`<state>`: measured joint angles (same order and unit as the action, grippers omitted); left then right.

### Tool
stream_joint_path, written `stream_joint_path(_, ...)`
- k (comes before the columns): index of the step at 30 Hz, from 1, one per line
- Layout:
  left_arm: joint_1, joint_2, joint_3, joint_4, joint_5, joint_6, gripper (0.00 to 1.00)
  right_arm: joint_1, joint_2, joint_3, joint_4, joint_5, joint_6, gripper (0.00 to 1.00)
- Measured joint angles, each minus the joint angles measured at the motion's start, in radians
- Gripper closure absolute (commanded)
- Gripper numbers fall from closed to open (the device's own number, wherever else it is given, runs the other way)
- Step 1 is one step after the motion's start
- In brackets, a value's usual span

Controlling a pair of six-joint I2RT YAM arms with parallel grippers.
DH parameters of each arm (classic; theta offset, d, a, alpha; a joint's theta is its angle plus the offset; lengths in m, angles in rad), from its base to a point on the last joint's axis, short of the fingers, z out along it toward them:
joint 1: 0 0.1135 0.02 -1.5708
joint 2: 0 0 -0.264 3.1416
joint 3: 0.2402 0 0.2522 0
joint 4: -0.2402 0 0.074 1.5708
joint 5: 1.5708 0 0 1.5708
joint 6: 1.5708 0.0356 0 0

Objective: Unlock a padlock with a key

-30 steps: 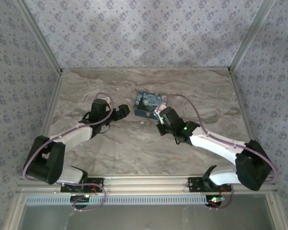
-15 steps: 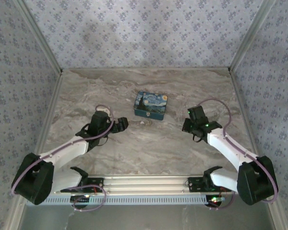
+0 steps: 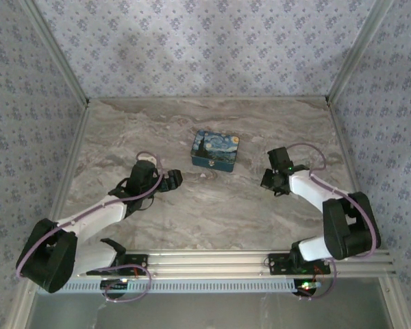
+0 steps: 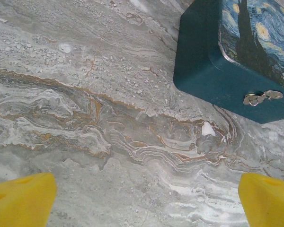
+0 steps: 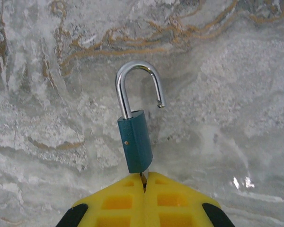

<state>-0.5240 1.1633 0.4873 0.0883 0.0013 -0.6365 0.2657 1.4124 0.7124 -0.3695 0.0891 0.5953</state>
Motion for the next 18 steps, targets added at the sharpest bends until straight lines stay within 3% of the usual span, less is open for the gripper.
stream_joint_path(3, 0.000, 0.003, 0.000, 0.000, -0.003, 0.000, 0.02, 0.000, 0.015, 0.009, 0.014, 0.000, 0.001, 0.86)
stream_joint_path(7, 0.000, 0.004, 0.000, 0.001, -0.007, -0.001, 0.02, -0.002, 0.016, 0.012, 0.021, -0.005, 0.000, 0.83)
stream_joint_path(18, 0.000, 0.002, 0.002, -0.010, -0.043, -0.003, 0.02, -0.035, -0.008, 0.031, -0.011, -0.022, -0.011, 0.54)
